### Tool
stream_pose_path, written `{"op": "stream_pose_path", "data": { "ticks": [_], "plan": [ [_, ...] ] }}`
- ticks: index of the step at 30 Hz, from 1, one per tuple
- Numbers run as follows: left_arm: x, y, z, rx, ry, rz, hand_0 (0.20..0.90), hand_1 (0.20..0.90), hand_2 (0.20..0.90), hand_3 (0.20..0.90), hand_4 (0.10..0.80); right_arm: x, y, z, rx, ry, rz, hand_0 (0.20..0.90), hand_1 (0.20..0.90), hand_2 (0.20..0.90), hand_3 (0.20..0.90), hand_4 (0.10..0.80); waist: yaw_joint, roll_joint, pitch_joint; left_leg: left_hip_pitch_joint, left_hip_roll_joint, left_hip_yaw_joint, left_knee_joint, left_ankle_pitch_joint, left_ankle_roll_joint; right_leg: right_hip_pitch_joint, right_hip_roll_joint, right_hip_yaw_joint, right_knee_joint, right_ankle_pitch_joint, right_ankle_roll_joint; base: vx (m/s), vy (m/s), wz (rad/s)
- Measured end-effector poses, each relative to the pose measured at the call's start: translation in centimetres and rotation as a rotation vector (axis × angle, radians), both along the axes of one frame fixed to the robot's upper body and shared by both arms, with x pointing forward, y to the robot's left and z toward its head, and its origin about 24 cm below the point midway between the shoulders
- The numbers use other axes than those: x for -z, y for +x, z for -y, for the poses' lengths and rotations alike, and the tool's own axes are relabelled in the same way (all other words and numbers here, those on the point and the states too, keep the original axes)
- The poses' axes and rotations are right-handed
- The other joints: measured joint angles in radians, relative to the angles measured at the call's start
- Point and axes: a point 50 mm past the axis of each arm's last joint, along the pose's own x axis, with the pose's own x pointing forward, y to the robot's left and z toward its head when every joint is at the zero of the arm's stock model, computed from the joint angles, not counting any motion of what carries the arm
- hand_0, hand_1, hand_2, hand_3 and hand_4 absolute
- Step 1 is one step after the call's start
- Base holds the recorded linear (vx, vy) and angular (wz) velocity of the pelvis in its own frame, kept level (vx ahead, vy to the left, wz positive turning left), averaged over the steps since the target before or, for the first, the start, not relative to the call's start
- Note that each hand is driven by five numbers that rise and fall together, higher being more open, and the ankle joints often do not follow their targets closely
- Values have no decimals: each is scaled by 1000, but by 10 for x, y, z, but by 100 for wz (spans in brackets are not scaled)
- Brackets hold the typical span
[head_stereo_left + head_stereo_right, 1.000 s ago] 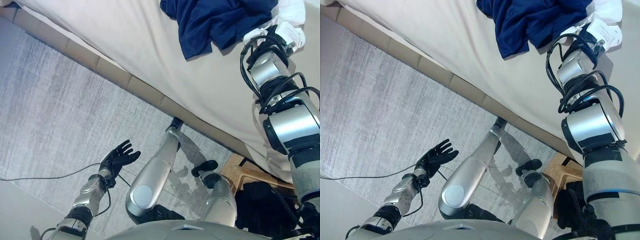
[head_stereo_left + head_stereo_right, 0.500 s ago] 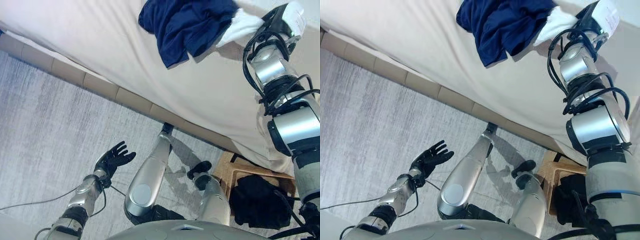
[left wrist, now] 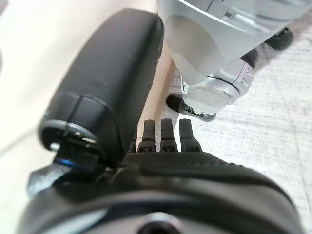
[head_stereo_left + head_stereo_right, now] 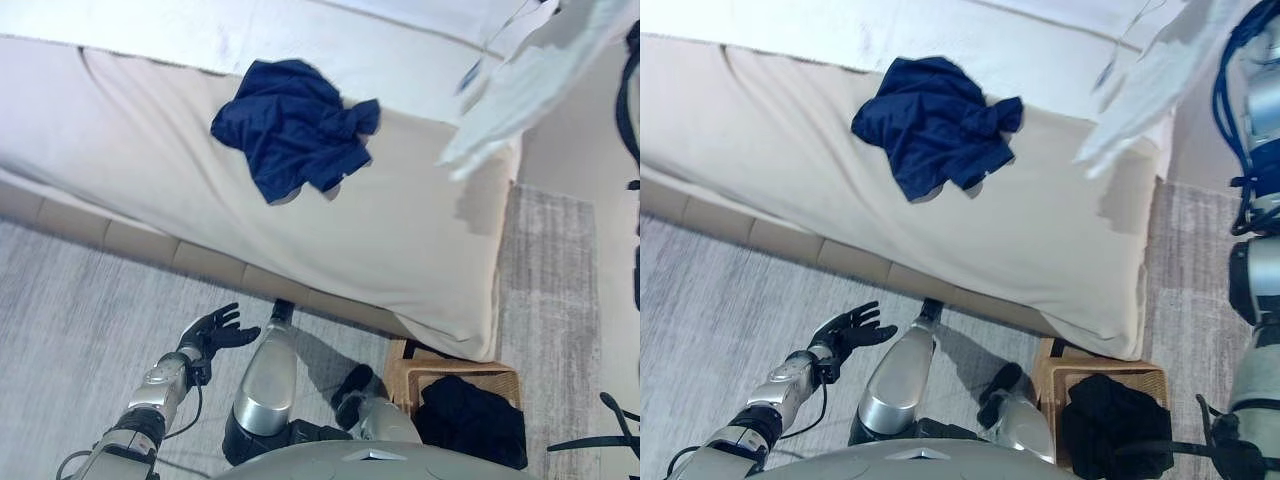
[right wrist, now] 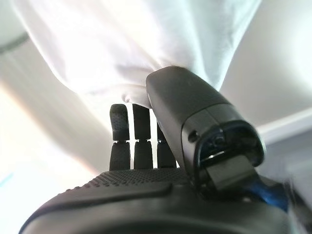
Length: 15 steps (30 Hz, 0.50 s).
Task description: Pick up the clothes from the bed and place them into the basket
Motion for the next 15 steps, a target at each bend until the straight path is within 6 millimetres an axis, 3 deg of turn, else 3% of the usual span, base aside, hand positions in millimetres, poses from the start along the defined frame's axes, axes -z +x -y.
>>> {"op": "stream_pose_path", "data": {
  "ticks": [4,8,15],
  "plan": [
    [15,-28,-9,-17,45,-118,900,900,900,900,800,-5,-18,21,47,24,46,300,300,300,200,100,-60,-28,-76,47,9,43,-53,0,-1,3,1,35,-15,4,-1,-77,-11,-32],
    [23,-50,-14,-31,63,-205,900,900,900,900,800,-1,-24,28,52,53,68,300,300,300,200,100,-113,-30,-160,81,13,85,-89,1,-1,7,0,78,-42,11,5,-102,-8,-33],
    [30,-64,-9,-21,57,-266,900,900,900,900,800,32,-30,47,97,59,-13,300,300,300,200,100,-218,-2,-276,143,27,162,-163,16,-9,2,7,138,-68,10,5,-110,-28,-31]
  ]
}}
